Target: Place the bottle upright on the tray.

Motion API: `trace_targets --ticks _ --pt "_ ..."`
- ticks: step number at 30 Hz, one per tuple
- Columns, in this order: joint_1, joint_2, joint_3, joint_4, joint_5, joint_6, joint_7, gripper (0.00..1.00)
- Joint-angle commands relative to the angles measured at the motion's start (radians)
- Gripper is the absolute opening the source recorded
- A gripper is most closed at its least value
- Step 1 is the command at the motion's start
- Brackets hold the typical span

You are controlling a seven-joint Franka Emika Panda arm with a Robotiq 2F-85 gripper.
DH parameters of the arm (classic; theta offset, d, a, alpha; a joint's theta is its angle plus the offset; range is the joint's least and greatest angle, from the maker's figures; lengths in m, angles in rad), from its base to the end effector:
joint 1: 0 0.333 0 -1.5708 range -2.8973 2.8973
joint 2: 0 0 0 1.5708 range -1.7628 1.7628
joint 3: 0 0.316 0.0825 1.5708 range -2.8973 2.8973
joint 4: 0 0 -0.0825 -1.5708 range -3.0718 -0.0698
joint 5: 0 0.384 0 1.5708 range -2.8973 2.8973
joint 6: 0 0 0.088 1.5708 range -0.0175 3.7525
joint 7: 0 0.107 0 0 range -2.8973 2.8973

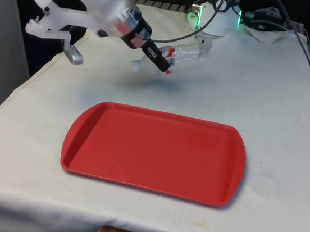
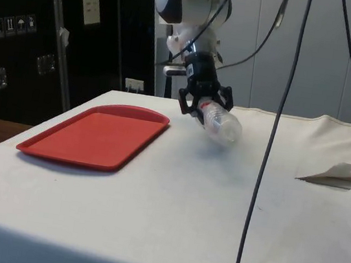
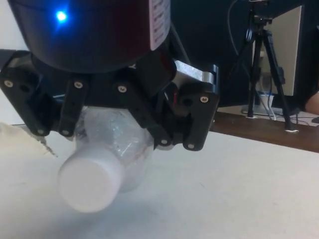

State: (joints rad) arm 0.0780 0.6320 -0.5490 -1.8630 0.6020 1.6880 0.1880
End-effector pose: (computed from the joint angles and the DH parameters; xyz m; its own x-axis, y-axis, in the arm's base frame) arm 0.5226 -0.1989 0.1858 0.4275 -0.6414 -0.6371 -0.8236 -0.5669 0.0181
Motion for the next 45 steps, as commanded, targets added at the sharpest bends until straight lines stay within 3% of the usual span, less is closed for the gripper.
trace_targets --ticks 1,5,6,7,10,13,14,16,21,22,23,28,31,32,33,39,40,41,45 --pt "0.008 -0.010 -0.006 -0.006 -0.006 0.005 0.009 0.00" --pt "0.014 -0.028 -0.006 -0.009 -0.021 0.008 0.031 0.00" --pt "0.005 -0.018 0.000 -0.001 -0.016 0.000 0.022 0.00" --pt "0.016 -0.032 -0.006 -0.010 -0.025 0.009 0.037 0.00" --pt "0.023 -0.044 -0.006 -0.011 -0.041 0.014 0.058 0.00" --pt "0.027 -0.050 -0.005 -0.012 -0.051 0.021 0.072 0.00" --pt "0.018 -0.043 0.000 -0.002 -0.048 0.003 0.066 0.00" --pt "0.031 -0.053 -0.005 -0.011 -0.060 0.031 0.084 0.00" --pt "0.038 -0.053 -0.005 -0.010 -0.067 0.055 0.102 0.00" --pt "0.029 -0.045 0.000 -0.003 -0.063 0.039 0.095 0.00" --pt "0.040 -0.054 -0.006 -0.010 -0.069 0.059 0.106 0.00" --pt "0.049 -0.070 -0.006 -0.012 -0.087 0.070 0.134 0.00" --pt "0.053 -0.090 -0.005 -0.013 -0.102 0.066 0.153 0.00" --pt "0.045 -0.081 0.000 -0.005 -0.099 0.056 0.148 0.00" --pt "0.054 -0.096 -0.005 -0.014 -0.106 0.065 0.158 0.00" --pt "0.059 -0.126 -0.002 -0.016 -0.130 0.061 0.187 0.00" --pt "0.052 -0.115 0.003 -0.010 -0.124 0.055 0.178 0.00" --pt "0.059 -0.132 -0.002 -0.016 -0.134 0.060 0.190 0.00" --pt "0.062 -0.156 -0.002 -0.015 -0.148 0.058 0.205 0.00"
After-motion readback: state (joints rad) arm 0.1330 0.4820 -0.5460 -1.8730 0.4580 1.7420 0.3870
